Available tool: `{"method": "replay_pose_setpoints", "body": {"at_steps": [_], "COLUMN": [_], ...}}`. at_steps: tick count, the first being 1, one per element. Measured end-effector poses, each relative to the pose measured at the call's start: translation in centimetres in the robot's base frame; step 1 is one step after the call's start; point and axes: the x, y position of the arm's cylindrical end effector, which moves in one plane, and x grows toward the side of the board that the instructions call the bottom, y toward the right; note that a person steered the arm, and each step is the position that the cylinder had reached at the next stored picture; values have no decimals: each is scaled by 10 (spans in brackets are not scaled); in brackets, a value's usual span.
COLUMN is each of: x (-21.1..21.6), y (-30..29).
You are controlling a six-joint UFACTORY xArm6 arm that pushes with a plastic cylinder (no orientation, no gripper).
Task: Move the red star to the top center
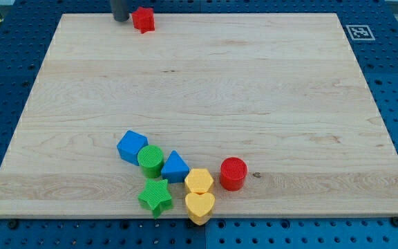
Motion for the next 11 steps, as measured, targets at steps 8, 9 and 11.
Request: {"method": "replay_pose_setpoints", "body": {"at_steps": [8, 9, 11], "x": [34, 14, 6], "y": [44, 46, 43]}}
